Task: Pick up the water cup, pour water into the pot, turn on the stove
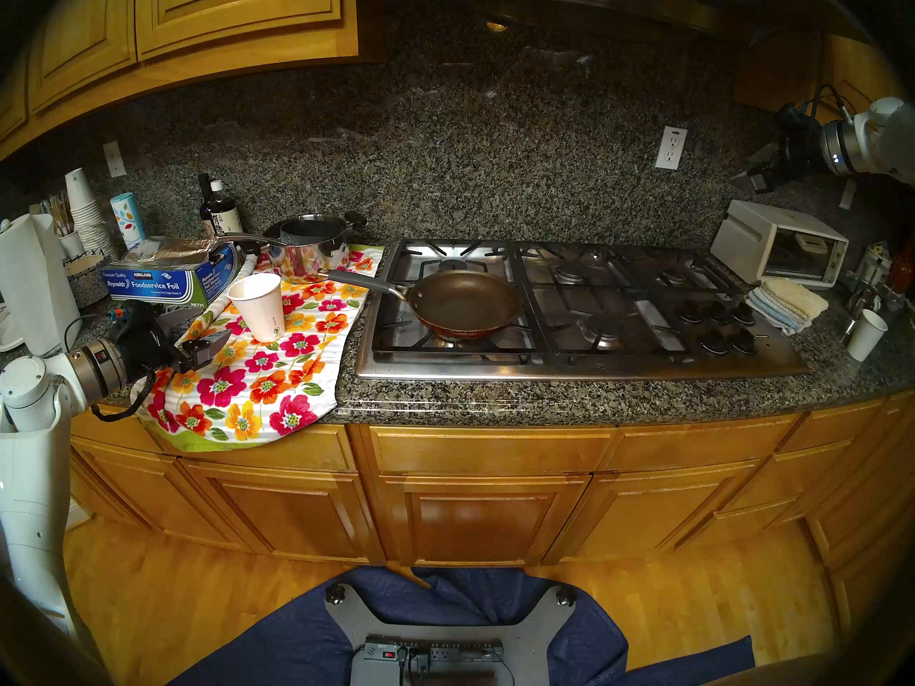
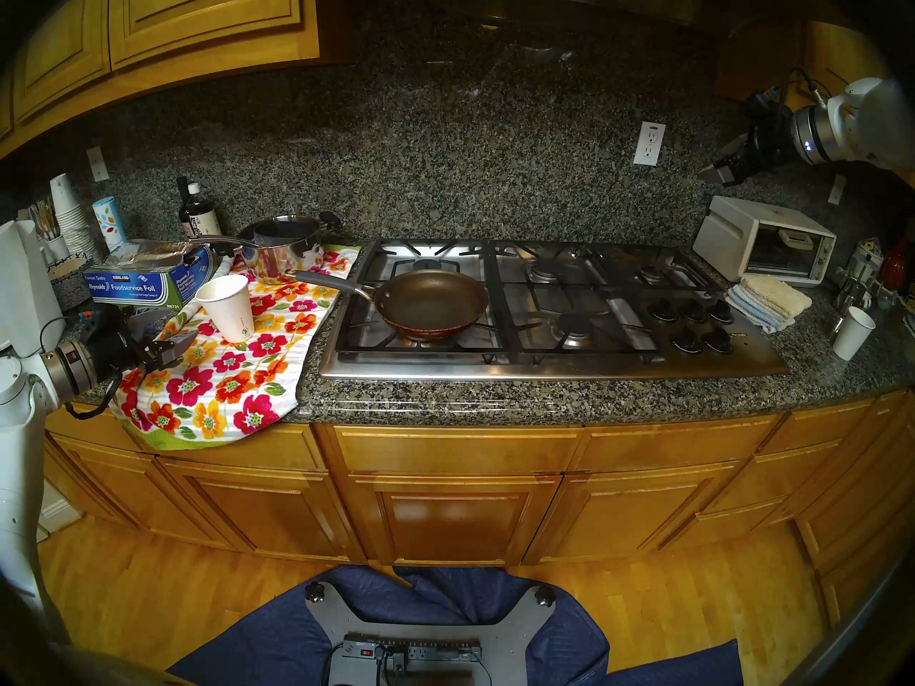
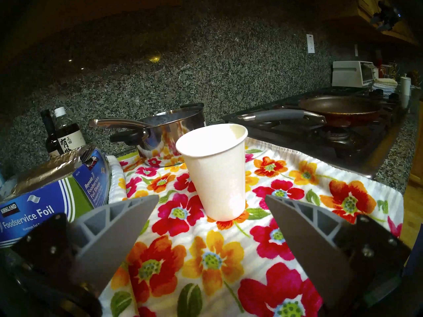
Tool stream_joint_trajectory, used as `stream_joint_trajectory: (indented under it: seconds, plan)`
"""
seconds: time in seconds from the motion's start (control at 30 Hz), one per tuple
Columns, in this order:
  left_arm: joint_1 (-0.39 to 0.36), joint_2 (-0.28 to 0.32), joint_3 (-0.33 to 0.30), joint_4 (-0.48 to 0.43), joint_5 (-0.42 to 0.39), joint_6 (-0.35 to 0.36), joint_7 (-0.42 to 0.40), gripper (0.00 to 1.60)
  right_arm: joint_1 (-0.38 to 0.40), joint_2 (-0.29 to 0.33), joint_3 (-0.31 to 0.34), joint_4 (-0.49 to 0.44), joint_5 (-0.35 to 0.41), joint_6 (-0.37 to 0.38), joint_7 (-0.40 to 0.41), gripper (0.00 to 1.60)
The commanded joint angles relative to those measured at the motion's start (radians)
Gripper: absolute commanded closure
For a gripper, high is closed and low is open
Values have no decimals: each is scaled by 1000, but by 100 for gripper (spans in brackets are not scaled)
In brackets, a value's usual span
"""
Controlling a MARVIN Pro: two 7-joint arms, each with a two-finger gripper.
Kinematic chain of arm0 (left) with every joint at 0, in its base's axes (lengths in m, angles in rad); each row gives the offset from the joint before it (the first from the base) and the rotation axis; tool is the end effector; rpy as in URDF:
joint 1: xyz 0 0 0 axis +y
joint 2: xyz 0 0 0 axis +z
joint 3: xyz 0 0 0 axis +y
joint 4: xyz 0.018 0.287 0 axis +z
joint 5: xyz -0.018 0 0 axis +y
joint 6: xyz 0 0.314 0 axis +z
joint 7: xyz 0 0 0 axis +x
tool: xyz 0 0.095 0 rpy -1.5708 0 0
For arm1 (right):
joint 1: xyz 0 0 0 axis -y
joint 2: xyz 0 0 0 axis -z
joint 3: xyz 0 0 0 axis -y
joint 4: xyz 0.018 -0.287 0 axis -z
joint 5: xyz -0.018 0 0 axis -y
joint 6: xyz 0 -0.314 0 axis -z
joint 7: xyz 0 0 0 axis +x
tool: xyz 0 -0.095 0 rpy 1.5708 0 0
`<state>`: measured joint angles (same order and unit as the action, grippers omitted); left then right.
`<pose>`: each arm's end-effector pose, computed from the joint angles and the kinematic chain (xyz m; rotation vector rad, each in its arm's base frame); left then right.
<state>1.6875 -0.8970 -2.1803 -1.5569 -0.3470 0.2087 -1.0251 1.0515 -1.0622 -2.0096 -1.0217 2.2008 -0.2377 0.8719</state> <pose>0.3395 0.3011 -0.1740 2.2067 -0.7314 1.8648 0.4704 -0.3093 0.1317 2.3809 1.0357 1.4691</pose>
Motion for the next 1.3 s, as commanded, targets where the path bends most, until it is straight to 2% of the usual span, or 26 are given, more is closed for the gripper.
stream_joint_trajectory:
  seconds: [0.0,0.5,1.27]
  plan:
    - [-33,13,-30,24,-52,-15,-46,0,29,-6,-1,25,4,-2,-2,0]
    - [-86,18,-18,111,-74,-46,-88,0,28,-6,-2,24,4,-2,-3,0]
    - [-198,21,56,213,-87,-29,-106,0,28,-6,-2,24,5,-3,-3,0]
